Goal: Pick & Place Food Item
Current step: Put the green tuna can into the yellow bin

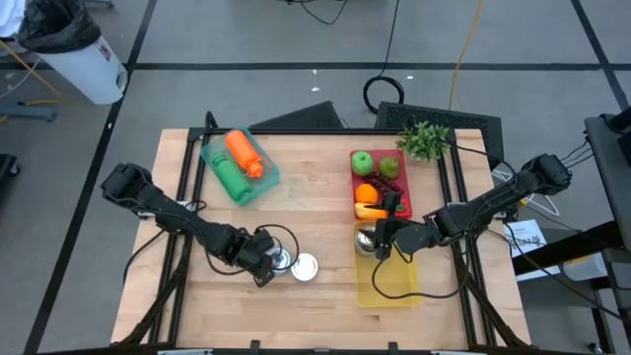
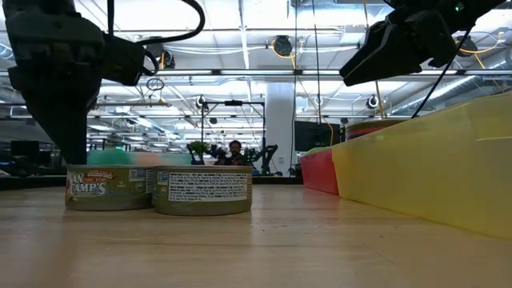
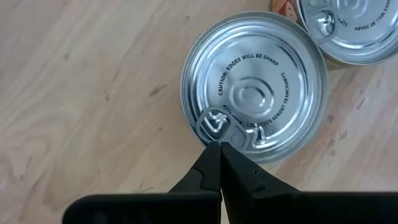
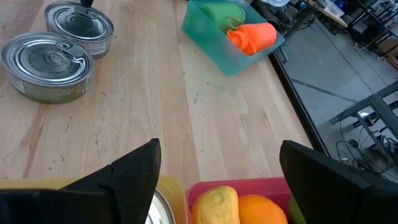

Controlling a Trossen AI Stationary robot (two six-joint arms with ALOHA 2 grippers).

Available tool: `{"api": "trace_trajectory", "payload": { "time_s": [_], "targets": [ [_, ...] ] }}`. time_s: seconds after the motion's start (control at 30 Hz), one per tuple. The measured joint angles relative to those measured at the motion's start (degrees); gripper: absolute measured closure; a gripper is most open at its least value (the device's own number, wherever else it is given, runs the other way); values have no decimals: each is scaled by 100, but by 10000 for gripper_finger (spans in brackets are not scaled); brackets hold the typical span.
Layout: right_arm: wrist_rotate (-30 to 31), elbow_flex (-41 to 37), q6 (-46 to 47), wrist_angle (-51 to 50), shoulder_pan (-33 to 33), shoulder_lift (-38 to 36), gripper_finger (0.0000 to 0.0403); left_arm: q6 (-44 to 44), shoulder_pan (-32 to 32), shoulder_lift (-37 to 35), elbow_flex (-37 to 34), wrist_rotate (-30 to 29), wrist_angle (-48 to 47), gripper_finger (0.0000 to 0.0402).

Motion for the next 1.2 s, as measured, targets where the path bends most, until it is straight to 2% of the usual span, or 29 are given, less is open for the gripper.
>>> {"api": "trace_trajectory", "payload": {
  "time_s": [0.53,0.73,1.1,1.2],
  "targets": [
    [0,0,8,-2,2,0,94,-728,-221,41,-2,-75,-307,401],
    [0,0,9,-2,2,0,94,-1029,-241,102,-52,392,-739,401],
    [0,0,11,0,2,0,94,-908,-239,65,-26,254,-731,401],
    [0,0,11,0,2,0,94,-703,-264,63,-26,-27,-731,402]
  ]
}}
